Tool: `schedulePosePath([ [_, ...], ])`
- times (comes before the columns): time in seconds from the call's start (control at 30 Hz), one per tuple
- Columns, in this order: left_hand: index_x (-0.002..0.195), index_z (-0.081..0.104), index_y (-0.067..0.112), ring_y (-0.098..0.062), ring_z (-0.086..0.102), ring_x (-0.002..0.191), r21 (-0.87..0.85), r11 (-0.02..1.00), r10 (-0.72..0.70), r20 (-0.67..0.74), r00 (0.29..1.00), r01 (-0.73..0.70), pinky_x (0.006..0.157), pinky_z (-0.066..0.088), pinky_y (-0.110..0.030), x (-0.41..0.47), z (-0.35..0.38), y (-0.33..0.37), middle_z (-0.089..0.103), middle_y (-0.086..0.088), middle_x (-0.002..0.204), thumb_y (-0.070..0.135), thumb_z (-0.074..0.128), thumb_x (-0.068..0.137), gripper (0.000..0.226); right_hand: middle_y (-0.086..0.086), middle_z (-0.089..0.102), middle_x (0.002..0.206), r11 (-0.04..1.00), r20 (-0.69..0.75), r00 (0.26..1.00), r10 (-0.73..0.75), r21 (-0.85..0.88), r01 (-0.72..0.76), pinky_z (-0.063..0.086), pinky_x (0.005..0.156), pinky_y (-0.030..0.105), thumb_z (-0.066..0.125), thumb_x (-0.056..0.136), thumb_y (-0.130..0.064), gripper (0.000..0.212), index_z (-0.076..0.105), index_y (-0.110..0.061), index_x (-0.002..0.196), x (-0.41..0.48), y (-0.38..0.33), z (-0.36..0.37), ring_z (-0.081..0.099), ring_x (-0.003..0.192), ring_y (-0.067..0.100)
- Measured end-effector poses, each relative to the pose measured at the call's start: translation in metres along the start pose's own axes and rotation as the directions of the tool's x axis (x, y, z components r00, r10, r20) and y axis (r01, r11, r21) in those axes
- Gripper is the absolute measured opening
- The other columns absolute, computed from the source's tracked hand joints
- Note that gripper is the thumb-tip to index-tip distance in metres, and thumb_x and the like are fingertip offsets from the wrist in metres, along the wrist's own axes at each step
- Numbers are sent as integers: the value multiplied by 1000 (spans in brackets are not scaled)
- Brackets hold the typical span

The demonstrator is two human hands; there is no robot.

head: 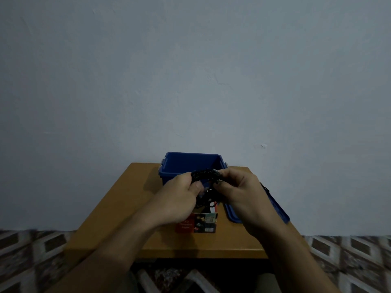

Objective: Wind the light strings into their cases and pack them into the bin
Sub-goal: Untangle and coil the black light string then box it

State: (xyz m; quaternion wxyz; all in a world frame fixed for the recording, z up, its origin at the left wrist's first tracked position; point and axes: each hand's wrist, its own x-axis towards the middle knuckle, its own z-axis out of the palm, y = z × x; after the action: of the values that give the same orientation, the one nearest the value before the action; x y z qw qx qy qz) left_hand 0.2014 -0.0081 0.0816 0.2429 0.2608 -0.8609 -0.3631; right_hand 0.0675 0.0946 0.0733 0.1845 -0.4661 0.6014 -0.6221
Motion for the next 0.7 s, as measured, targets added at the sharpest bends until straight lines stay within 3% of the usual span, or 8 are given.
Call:
schedulePosePath([
  [0.07, 101, 59, 23, -16, 63, 96, -7, 1000, -21, 21, 1000, 21, 85, 51, -37, -1, 2, -1, 65, 1, 103, 31, 38, 107, 23, 10, 77, 90, 999, 4, 999, 32, 39, -32, 62, 82, 44, 56, 98, -3, 21, 74, -13, 93, 0, 1, 0, 73, 89, 31],
  [0.13, 103, 60, 24, -19, 64, 96, 21, 1000, -8, 22, 1000, 8, 87, 52, -42, 0, 2, -5, 66, -1, 104, 31, 40, 107, 22, 10, 76, 89, 996, 12, 998, 61, 57, -62, 62, 83, 44, 57, 97, -1, 21, 74, -12, 91, 1, 2, 0, 73, 90, 31],
  [0.2, 93, 61, 25, -22, 62, 87, 71, 997, 40, -2, 999, -39, 74, 50, -43, 4, 1, -9, 62, -7, 101, 31, 43, 105, 22, 10, 76, 90, 996, 23, 997, 75, 54, -77, 62, 81, 41, 58, 97, -2, 20, 73, -12, 91, 2, 3, -1, 73, 90, 29],
  [0.23, 88, 61, 26, -20, 58, 82, 100, 994, 51, -16, 999, -50, 66, 47, -37, 6, 1, -11, 58, -7, 100, 31, 45, 104, 23, 9, 76, 90, 996, 29, 997, 78, 44, -79, 62, 78, 37, 58, 97, -2, 19, 73, -12, 91, 3, 4, -2, 73, 88, 26],
  [0.33, 87, 61, 22, -14, 55, 77, 150, 988, 44, -56, 997, -35, 59, 38, -25, 10, -2, -15, 50, 0, 97, 31, 48, 103, 23, 1, 76, 85, 997, 38, 997, 62, -37, -60, 55, 67, 22, 61, 96, -3, 19, 75, -14, 91, 8, 8, -3, 71, 78, 10],
  [0.5, 85, 57, 31, -6, 56, 61, 69, 996, 55, -90, 994, -49, 50, 38, -17, 16, -2, -21, 59, 9, 72, 28, 55, 101, 17, -2, 77, 81, 997, 52, 998, 39, -73, -36, 51, 61, 13, 62, 95, -2, 17, 77, -11, 93, 18, 9, -6, 69, 71, 3],
  [0.6, 98, 60, 29, -15, 64, 66, -5, 996, 83, -167, 982, -85, 55, 49, -30, 22, 0, -25, 63, 6, 74, 25, 61, 98, 4, -5, 74, 76, 995, 50, 998, 33, -95, -28, 45, 53, 9, 63, 94, -1, 16, 77, -9, 95, 25, 10, -7, 63, 62, -4],
  [0.7, 91, 65, 26, -15, 66, 70, 28, 996, 94, -235, 967, -90, 60, 53, -34, 32, 2, -32, 67, 5, 74, 27, 66, 95, 4, -6, 75, 79, 990, 39, 999, 38, -135, -32, 47, 54, 11, 64, 93, -1, 17, 77, -12, 96, 37, 16, -7, 65, 65, -3],
])
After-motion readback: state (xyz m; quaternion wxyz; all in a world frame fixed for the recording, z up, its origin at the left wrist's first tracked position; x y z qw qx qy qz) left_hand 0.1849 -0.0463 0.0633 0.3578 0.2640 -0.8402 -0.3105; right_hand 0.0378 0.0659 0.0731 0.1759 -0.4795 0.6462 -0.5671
